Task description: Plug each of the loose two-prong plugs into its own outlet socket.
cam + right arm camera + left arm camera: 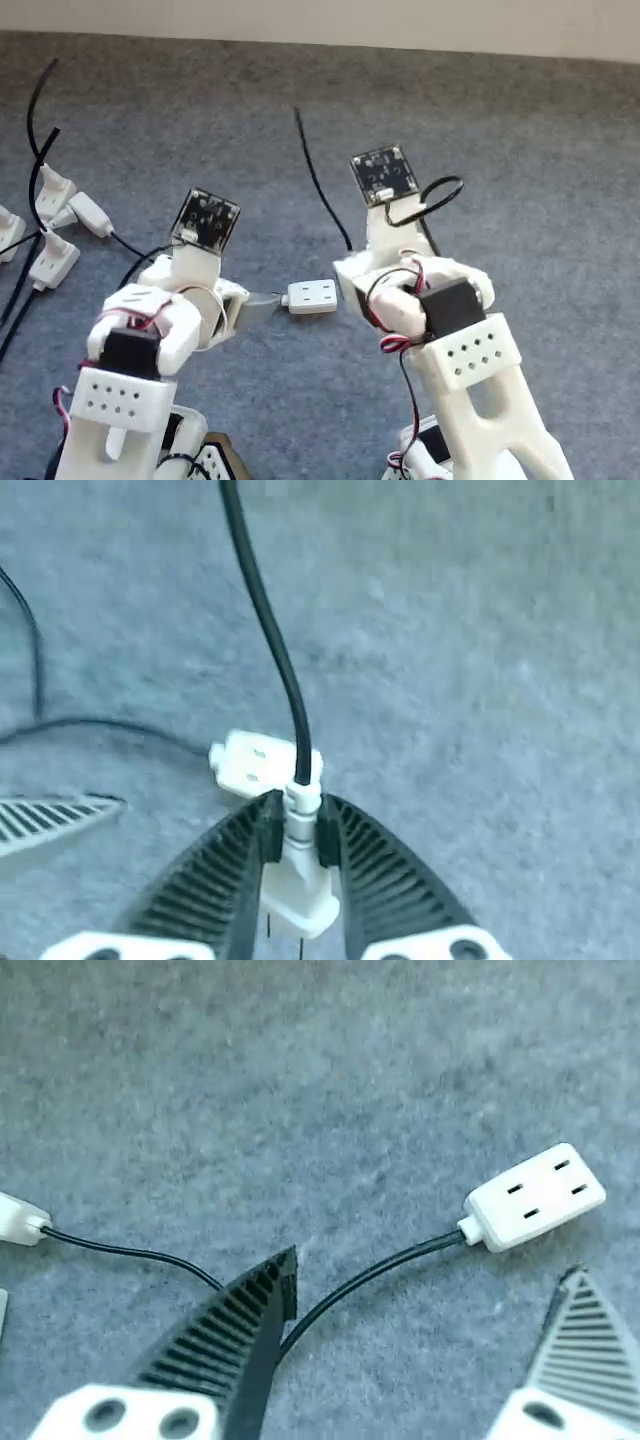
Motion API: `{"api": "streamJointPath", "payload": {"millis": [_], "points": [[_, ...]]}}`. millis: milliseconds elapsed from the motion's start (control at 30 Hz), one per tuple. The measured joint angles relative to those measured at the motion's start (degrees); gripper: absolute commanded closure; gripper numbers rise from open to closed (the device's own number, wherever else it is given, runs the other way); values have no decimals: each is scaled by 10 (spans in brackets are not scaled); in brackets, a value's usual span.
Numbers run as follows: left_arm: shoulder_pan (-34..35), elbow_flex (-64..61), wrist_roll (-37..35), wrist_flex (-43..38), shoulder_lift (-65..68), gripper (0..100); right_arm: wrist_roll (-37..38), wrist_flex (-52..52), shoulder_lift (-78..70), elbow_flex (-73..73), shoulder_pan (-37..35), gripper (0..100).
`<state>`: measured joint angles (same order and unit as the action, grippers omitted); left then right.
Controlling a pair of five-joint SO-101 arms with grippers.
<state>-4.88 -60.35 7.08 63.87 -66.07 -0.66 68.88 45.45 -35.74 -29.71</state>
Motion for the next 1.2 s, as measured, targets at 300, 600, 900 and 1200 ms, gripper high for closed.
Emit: {"api": "streamJointPath", "payload": {"millis": [300, 600, 900, 1200], "points": [[-49, 57, -4, 69, -40, 616, -88, -247, 3, -57, -15, 993], [-54, -4, -4, 7, -137, 617, -99, -317, 2, -128, -92, 993], [-55, -71, -4, -99, -112, 617, -110, -263, 50, -127, -115, 993], [-53, -71, -4, -185, -16, 617, -112, -238, 108, -127, -128, 993]]}}
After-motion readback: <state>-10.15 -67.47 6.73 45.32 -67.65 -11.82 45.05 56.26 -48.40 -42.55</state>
